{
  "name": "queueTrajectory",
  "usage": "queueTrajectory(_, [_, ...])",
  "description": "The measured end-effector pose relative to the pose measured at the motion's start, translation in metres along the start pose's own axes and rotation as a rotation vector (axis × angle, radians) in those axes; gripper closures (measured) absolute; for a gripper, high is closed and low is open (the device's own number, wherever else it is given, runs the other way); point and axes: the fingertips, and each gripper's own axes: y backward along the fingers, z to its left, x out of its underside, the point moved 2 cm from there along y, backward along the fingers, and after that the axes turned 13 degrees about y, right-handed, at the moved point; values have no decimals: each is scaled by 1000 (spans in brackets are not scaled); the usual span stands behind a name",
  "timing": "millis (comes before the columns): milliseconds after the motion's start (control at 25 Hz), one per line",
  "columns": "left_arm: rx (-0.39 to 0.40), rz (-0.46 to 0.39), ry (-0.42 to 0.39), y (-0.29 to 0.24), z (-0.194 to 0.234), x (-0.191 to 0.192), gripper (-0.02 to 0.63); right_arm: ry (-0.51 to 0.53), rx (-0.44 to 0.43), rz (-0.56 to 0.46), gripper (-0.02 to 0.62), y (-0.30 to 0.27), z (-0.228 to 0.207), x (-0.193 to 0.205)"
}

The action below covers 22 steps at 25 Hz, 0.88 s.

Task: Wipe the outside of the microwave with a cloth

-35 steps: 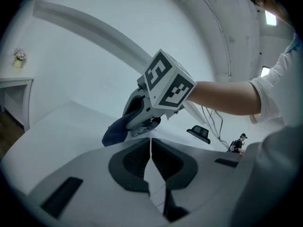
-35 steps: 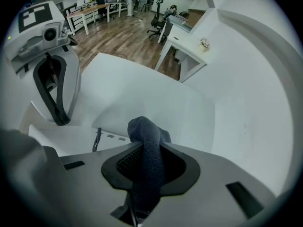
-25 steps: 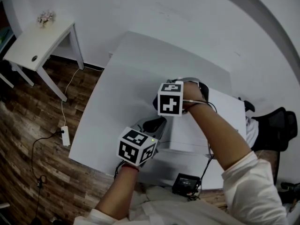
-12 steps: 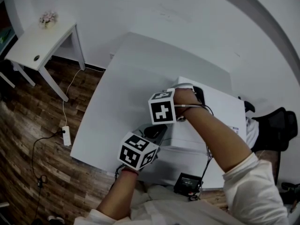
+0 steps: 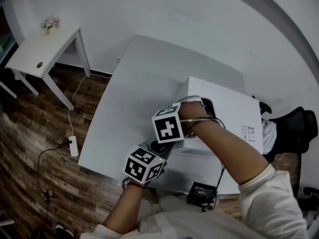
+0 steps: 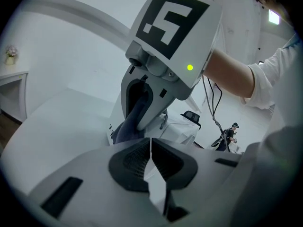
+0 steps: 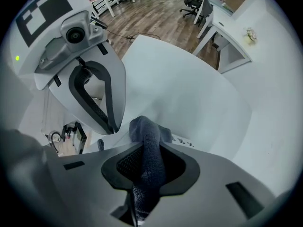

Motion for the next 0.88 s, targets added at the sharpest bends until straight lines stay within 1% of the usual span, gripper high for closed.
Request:
queueTrajectory(200, [16, 25, -14, 12, -6, 12, 603, 0, -29, -11, 500, 2, 18, -15])
queueTrajectory(440, [45, 76, -48, 24, -16, 27, 603, -13, -49, -25, 500, 5, 36, -29])
queueTrajectory(560, [66, 111, -75, 29, -22, 34, 603, -26, -56, -50, 500, 7, 44, -36])
queueTrajectory(720, [112, 165, -116, 38, -32, 39, 603, -66, -51, -125, 500, 15, 50, -44])
queueTrajectory(800, [152, 188, -138, 45, -43, 37, 603, -94, -40, -191, 500, 24, 56, -46])
queueTrajectory(880, [199, 191, -173, 54, -57, 29, 603, -147, -22, -259, 500, 37, 65, -43])
